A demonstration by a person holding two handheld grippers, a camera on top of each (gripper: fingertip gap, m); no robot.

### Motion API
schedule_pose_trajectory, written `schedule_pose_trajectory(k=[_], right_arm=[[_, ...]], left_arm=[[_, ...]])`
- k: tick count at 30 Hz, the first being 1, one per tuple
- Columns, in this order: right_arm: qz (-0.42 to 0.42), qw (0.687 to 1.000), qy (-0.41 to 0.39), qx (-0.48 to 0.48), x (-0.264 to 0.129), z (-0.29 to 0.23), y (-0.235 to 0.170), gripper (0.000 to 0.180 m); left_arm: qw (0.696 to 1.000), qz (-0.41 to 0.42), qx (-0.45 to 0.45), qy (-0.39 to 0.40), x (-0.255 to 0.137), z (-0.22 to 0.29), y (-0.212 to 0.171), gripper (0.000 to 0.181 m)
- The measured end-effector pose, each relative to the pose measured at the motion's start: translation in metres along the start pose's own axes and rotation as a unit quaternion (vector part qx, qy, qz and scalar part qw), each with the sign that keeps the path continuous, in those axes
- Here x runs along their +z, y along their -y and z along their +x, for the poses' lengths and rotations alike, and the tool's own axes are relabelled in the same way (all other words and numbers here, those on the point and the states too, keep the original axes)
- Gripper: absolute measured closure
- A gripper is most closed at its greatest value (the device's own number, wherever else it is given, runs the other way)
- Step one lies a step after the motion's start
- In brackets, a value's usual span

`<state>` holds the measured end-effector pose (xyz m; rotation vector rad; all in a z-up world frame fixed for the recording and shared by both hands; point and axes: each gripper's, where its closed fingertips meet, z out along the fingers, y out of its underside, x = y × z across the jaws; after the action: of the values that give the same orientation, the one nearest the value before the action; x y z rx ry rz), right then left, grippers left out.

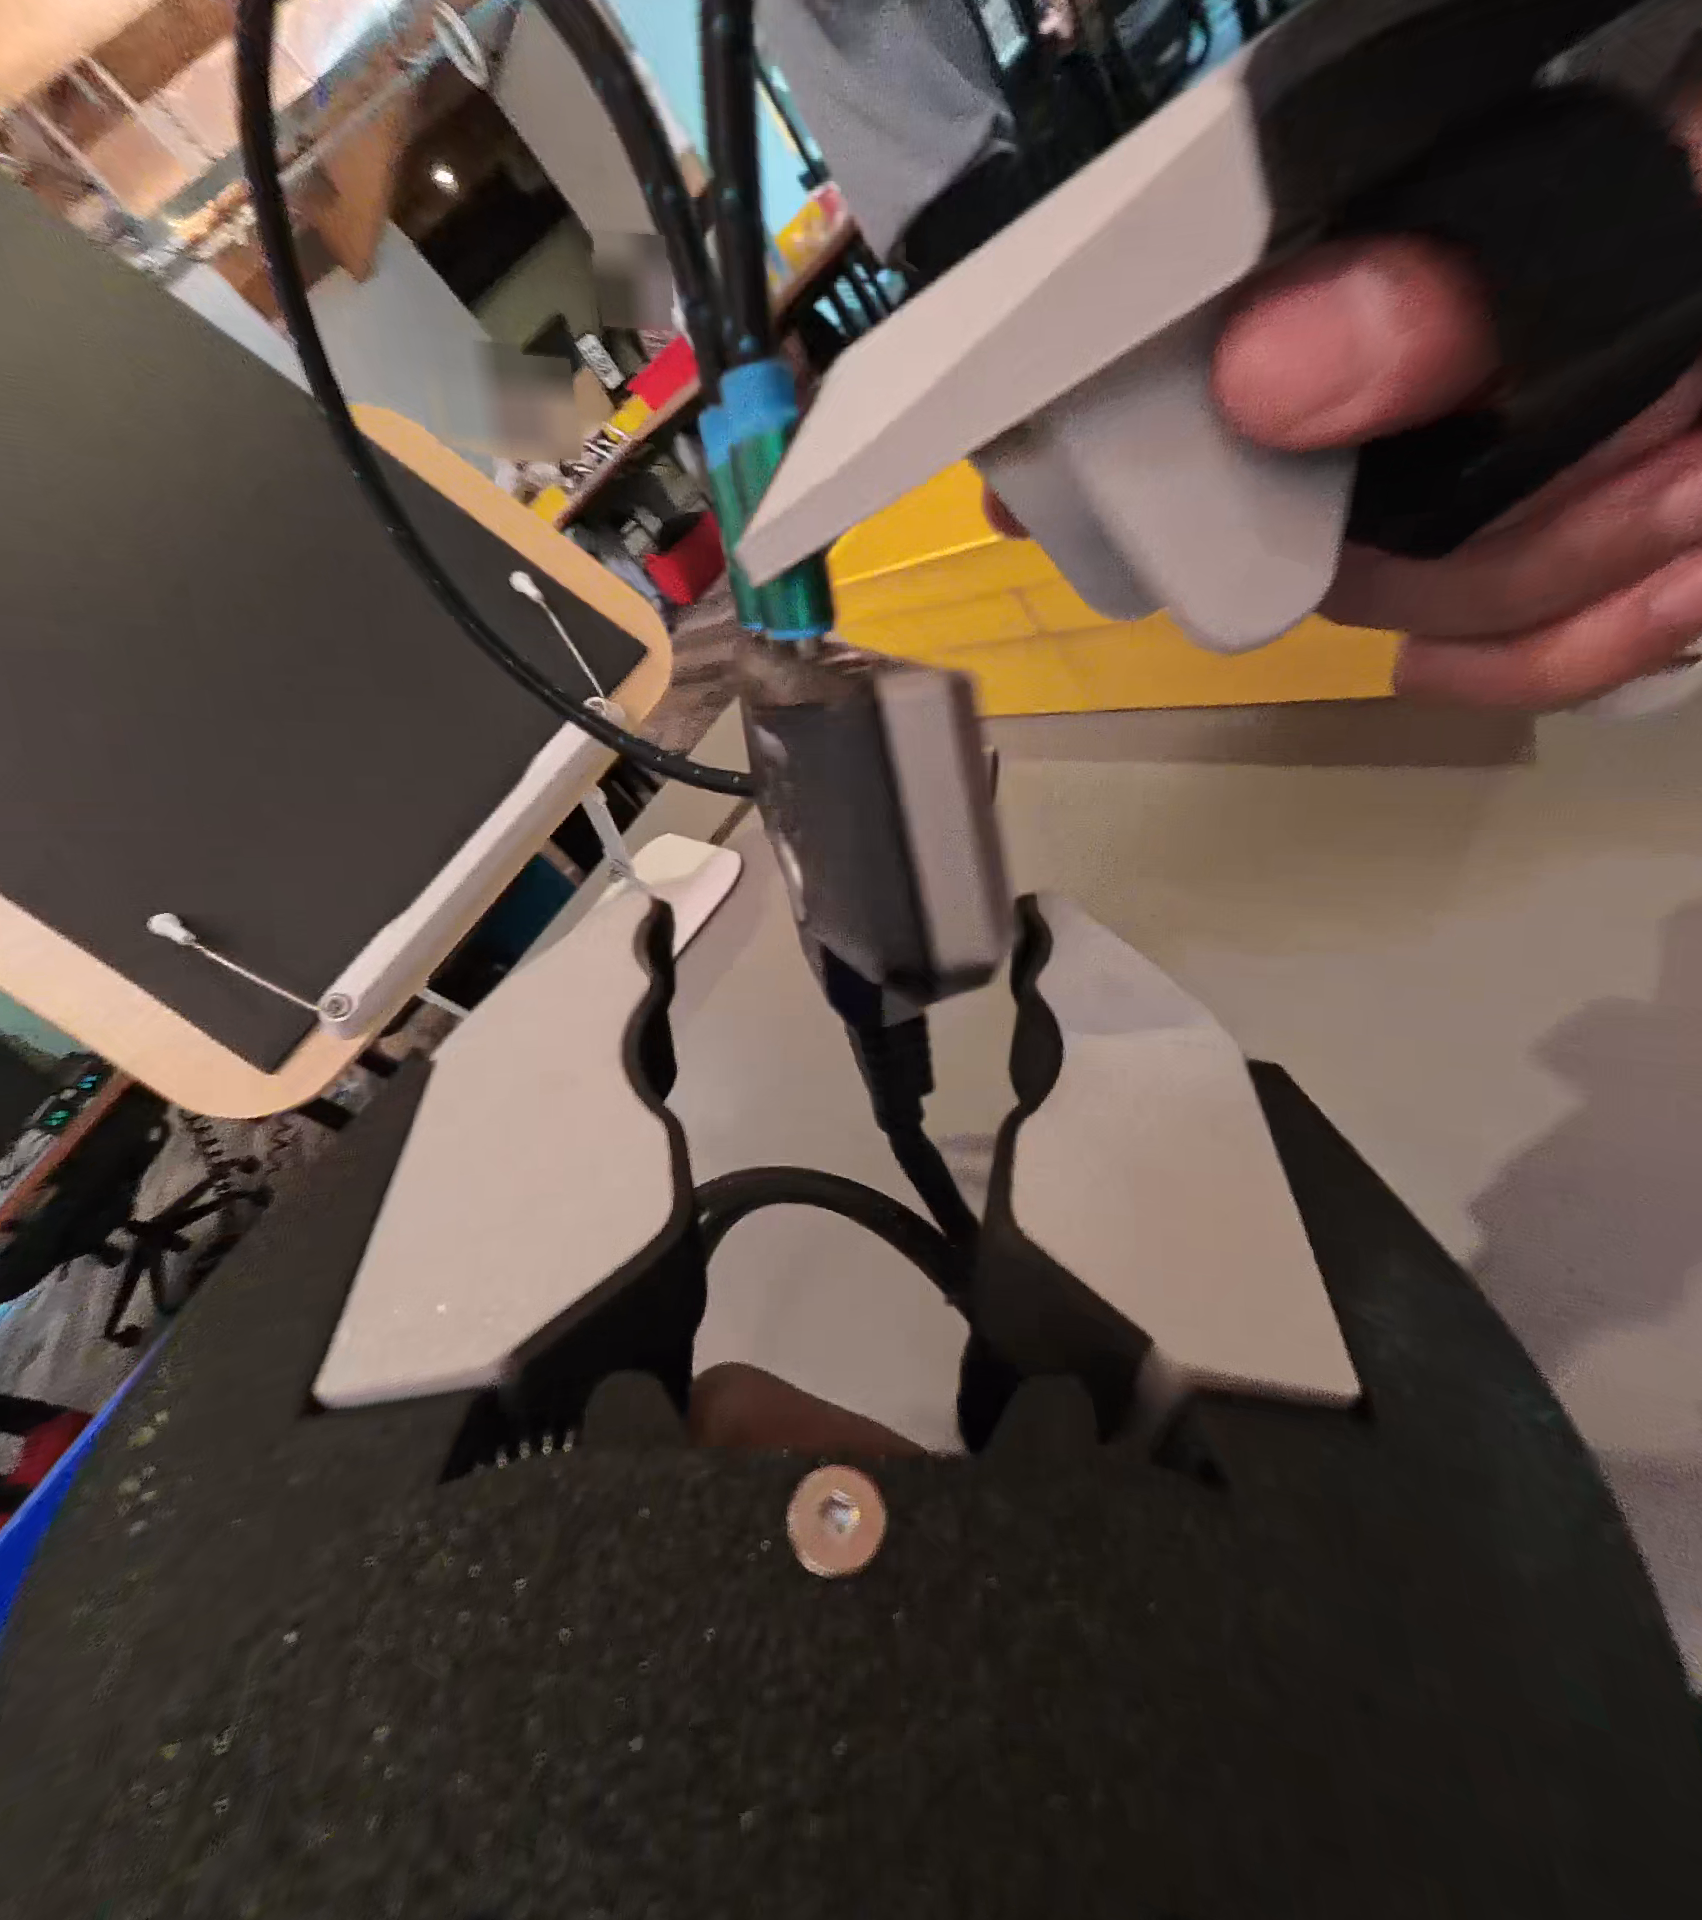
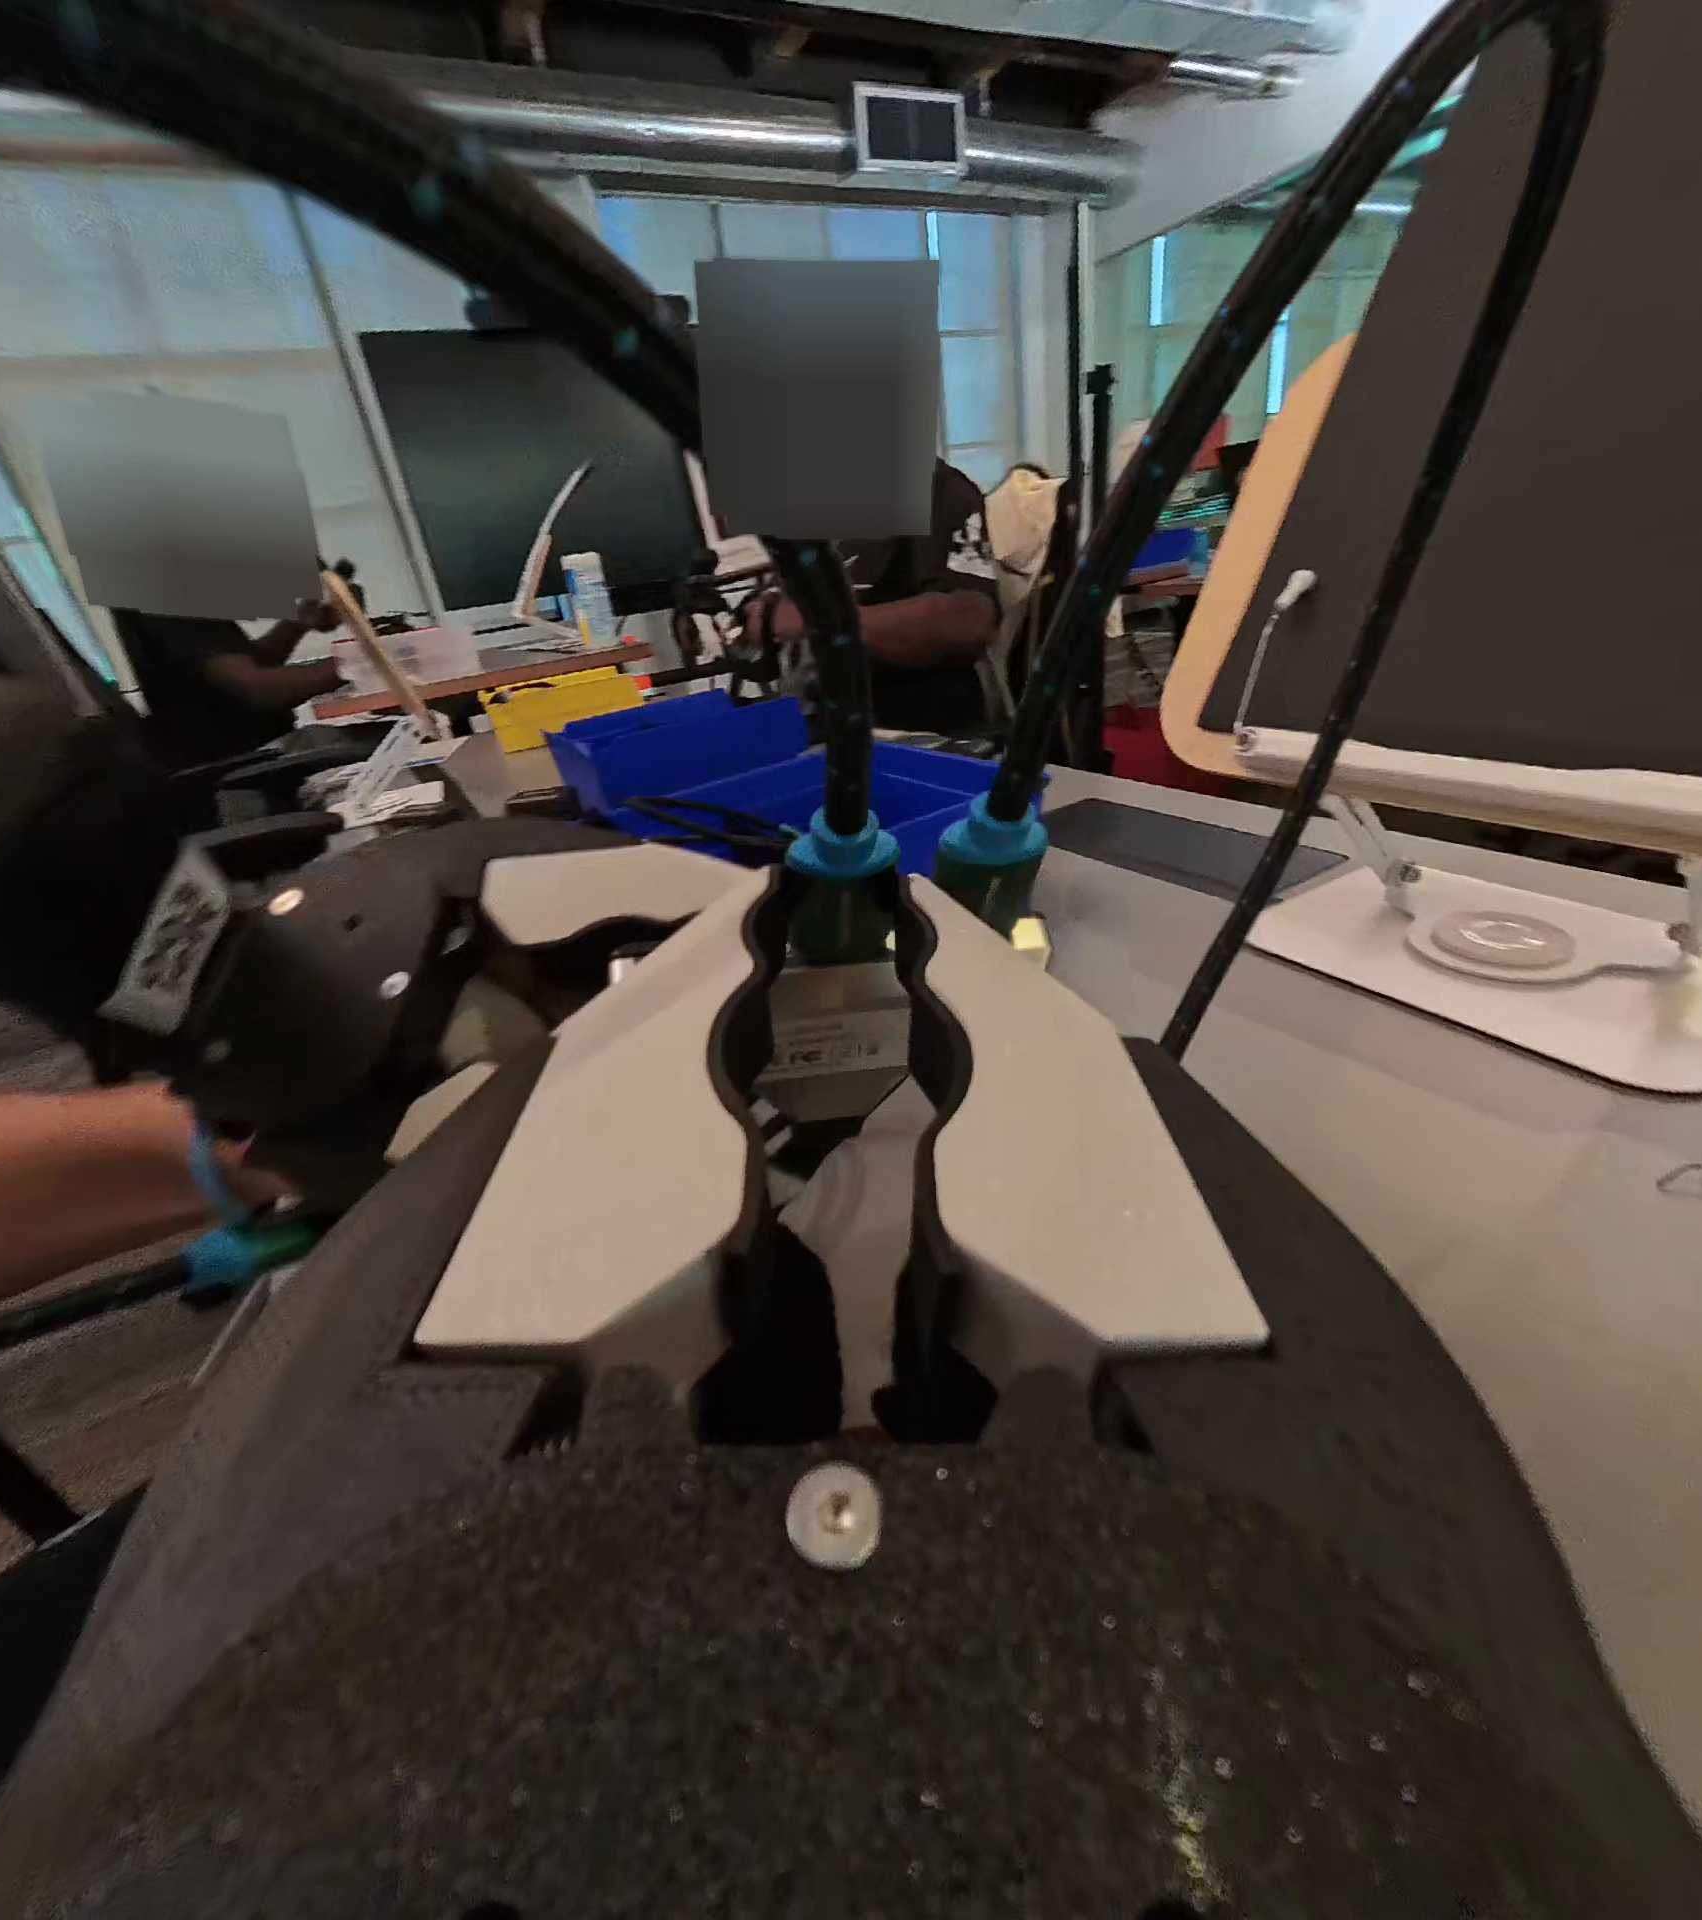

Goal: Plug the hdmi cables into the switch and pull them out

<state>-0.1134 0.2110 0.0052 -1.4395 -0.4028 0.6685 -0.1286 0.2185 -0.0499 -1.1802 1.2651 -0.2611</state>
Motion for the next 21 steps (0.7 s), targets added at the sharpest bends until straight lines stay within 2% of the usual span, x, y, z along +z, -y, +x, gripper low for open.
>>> schedule_pose_trajectory(k=[6, 9, 12, 13, 14, 18, 21], right_arm=[[-0.003, 0.999, -0.034, 0.002, 0.007, -0.001, -0.006, 0.159], [-0.027, 0.999, -0.031, -0.011, 0.013, -0.008, -0.016, 0.16], [-0.037, 0.999, -0.025, -0.012, 0.015, -0.014, -0.02, 0.161], [-0.041, 0.999, -0.024, -0.012, 0.016, -0.014, -0.021, 0.161], [-0.044, 0.999, -0.021, -0.009, 0.017, -0.015, -0.021, 0.16], [-0.061, 0.998, -0.017, 0.021, 0.015, -0.013, -0.023, 0.16], [-0.055, 0.997, -0.048, 0.01, 0.001, -0.005, -0.019, 0.158]], left_arm=[[0.997, 0.005, -0.038, 0.065, 0.002, 0.007, 0.004, 0.116], [0.993, 0.011, -0.069, 0.093, 0.0, -0.006, 0.006, 0.122], [0.992, -0.011, -0.099, 0.073, 0.003, -0.013, -0.006, 0.134], [0.994, -0.011, -0.089, 0.069, 0.002, -0.013, -0.008, 0.148], [0.995, -0.011, -0.066, 0.078, 0.001, -0.015, -0.008, 0.153], [0.997, -0.007, 0.02, 0.076, 0.004, -0.017, -0.006, 0.158], [0.991, 0.022, 0.11, 0.073, 0.015, -0.015, 0.005, 0.158]])
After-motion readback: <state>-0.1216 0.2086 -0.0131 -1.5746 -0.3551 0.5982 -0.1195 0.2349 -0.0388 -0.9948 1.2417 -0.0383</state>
